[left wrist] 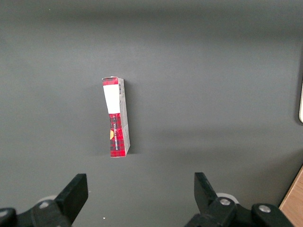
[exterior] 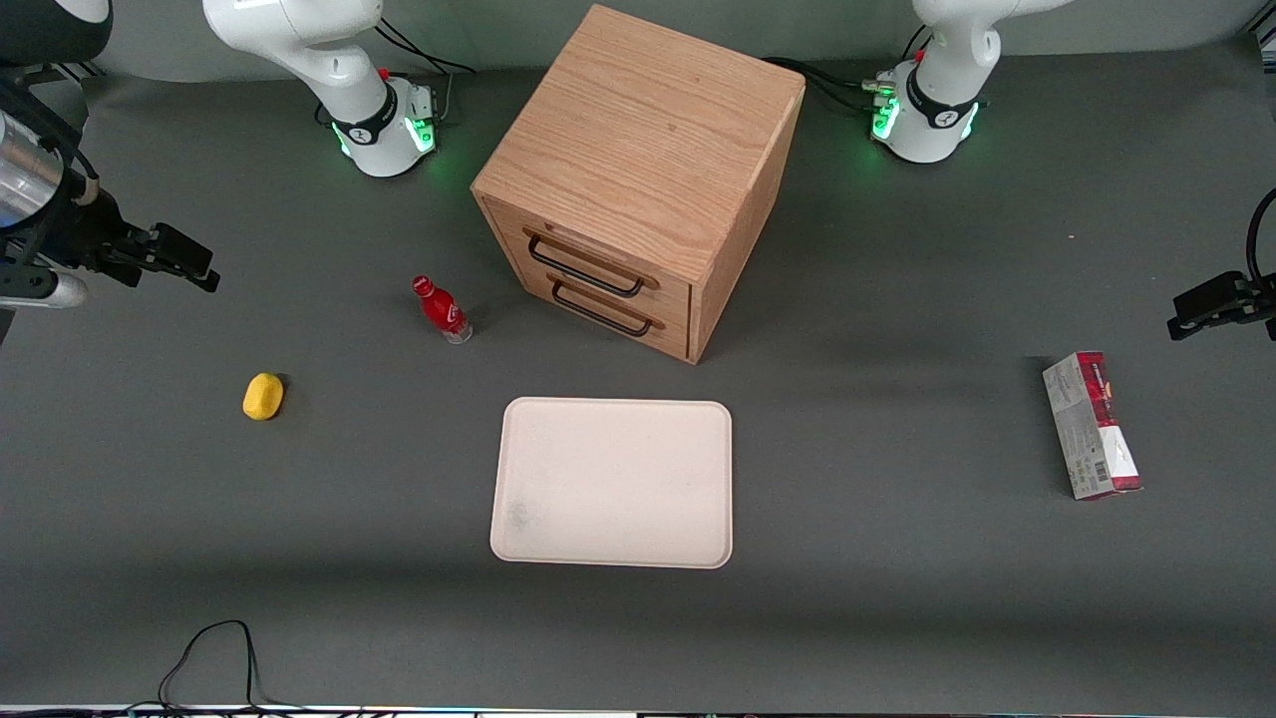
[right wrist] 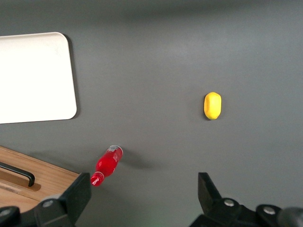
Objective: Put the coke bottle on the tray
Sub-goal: 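Move the open right gripper over the red Coca-Cola bottle, then lower the right gripper and close it around the bottle's neck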
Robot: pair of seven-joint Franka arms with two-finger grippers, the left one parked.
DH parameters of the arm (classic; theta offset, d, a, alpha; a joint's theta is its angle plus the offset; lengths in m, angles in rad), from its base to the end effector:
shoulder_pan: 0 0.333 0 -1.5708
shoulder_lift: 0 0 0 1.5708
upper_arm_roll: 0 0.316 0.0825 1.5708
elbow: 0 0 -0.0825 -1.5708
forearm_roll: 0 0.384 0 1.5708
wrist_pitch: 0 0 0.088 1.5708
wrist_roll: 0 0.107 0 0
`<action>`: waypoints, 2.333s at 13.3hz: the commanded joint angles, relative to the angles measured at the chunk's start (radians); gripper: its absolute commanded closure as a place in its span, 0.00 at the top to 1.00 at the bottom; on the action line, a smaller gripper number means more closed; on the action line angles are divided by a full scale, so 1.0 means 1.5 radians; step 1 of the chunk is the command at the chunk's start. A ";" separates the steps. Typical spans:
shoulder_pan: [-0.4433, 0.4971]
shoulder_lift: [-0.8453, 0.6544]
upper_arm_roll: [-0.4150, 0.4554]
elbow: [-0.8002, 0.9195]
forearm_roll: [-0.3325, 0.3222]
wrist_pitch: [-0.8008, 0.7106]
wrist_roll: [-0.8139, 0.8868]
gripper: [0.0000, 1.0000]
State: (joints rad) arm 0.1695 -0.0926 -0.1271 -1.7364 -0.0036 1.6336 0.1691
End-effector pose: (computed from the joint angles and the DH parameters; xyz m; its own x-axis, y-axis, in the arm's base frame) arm 0.5287 0.0192 0.6012 0.9920 -0.1255 -0.0122 -0.1256 -0.9921 -0.0062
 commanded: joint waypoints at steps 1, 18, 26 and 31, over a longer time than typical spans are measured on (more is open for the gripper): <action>0.005 0.019 -0.002 0.026 -0.004 -0.016 -0.006 1.00; 0.011 -0.117 0.162 -0.472 0.051 0.358 0.130 1.00; 0.011 -0.030 0.240 -0.534 0.069 0.530 0.186 1.00; 0.011 -0.021 0.239 -0.559 0.068 0.570 0.176 1.00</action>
State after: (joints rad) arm 0.1834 -0.1192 0.2316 -2.5582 0.0790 2.4609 0.4333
